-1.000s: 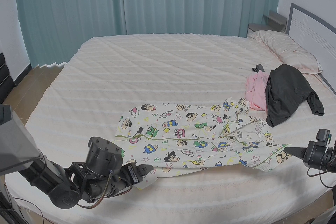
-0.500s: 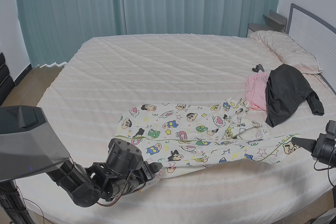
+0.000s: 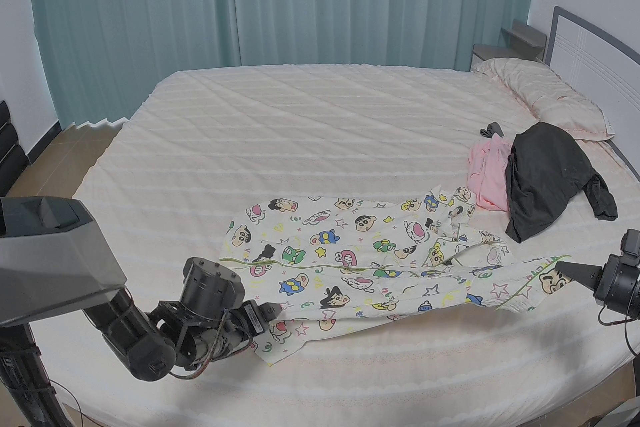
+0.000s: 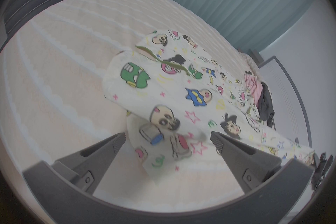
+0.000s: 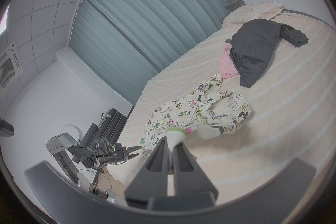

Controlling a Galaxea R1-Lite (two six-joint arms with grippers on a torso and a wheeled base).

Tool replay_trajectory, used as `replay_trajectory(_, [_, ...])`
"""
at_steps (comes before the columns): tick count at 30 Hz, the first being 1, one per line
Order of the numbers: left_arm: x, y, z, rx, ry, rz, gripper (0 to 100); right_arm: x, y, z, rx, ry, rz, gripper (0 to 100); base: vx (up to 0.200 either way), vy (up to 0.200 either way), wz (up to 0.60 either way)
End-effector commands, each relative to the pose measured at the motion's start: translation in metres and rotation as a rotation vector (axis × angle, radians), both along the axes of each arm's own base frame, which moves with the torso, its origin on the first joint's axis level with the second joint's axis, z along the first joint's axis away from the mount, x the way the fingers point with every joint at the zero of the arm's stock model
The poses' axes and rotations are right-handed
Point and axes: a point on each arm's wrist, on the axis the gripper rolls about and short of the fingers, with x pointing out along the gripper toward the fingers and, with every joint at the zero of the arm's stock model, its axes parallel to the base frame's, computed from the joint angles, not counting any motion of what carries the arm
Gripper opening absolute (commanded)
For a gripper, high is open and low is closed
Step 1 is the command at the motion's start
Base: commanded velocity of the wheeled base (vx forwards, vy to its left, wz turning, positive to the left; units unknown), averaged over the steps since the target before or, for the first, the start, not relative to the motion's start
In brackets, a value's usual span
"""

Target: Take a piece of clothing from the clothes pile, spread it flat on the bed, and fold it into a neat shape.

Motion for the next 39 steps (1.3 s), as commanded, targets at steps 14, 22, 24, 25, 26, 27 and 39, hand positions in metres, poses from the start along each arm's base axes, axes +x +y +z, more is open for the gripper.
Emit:
replay_trajectory(14, [0.048, 0.01, -0.017, 0.01, -0.087, 0.094, 0, 0.002, -0.001, -0.006, 0.003, 0.034, -0.005, 0, 0.0, 0.0, 0.0])
replay_trajectory(22, [0.062, 0.021, 0.011, -0.001, -0.184, 0.121, 0, 0.008, -0.002, -0.008, 0.003, 0.054, -0.009, 0, 0.0, 0.0, 0.0])
replay_trajectory(24, [0.074, 0.023, 0.008, 0.006, -0.196, 0.129, 0, 0.01, -0.002, -0.009, 0.003, 0.058, -0.01, 0, 0.0, 0.0, 0.0])
replay_trajectory(25, [0.074, 0.023, 0.008, 0.006, -0.196, 0.129, 0, 0.01, -0.002, -0.009, 0.003, 0.058, -0.01, 0, 0.0, 0.0, 0.0])
replay_trajectory(26, [0.084, 0.02, 0.002, 0.004, -0.205, 0.133, 0, 0.011, -0.002, -0.009, 0.003, 0.061, -0.01, 0, 0.0, 0.0, 0.0])
replay_trajectory(27, [0.09, 0.02, 0.0, 0.001, -0.21, 0.138, 0, 0.012, -0.002, -0.01, 0.004, 0.067, -0.01, 0, 0.0, 0.0, 0.0])
replay_trajectory(39, [0.116, 0.022, -0.009, -0.013, -0.231, 0.16, 100, 0.013, -0.002, -0.012, 0.005, 0.083, -0.013, 0, 0.0, 0.0, 0.0])
